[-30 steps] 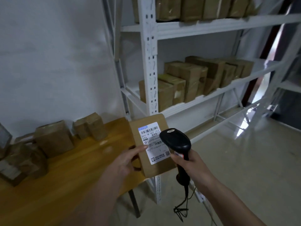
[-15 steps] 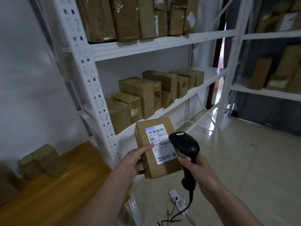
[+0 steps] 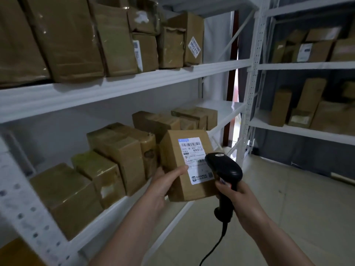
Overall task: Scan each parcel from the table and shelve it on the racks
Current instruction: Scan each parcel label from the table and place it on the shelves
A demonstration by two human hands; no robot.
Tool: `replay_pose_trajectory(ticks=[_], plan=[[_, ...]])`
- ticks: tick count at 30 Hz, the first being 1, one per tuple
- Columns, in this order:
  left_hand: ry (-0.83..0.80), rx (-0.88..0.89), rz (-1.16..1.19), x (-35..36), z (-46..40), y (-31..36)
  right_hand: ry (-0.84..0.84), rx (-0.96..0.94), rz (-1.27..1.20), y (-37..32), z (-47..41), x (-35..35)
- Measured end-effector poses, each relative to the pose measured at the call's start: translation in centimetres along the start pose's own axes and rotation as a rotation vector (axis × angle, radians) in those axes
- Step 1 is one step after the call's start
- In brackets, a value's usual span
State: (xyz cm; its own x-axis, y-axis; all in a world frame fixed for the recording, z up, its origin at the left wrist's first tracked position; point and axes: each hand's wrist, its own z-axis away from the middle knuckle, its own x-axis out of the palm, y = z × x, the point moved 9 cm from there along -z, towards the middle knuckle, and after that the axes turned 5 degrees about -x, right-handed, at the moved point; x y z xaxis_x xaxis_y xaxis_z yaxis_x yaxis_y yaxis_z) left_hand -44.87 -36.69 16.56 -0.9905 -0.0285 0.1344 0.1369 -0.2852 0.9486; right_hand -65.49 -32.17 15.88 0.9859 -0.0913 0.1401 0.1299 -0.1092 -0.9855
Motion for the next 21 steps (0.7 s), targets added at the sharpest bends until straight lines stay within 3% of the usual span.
replay_pose_trajectory(ticks=[10, 21], plan=[[-0.121, 0.288, -0.328, 9.1, -4.3, 9.4, 0.076, -0.139, -0.199, -6.5, -7.9, -4.7], [0.075, 0.694, -0.892, 18.2, -6.2, 24.2, -0.087, -0.338, -0.379, -16.1, -19.7, -6.5]])
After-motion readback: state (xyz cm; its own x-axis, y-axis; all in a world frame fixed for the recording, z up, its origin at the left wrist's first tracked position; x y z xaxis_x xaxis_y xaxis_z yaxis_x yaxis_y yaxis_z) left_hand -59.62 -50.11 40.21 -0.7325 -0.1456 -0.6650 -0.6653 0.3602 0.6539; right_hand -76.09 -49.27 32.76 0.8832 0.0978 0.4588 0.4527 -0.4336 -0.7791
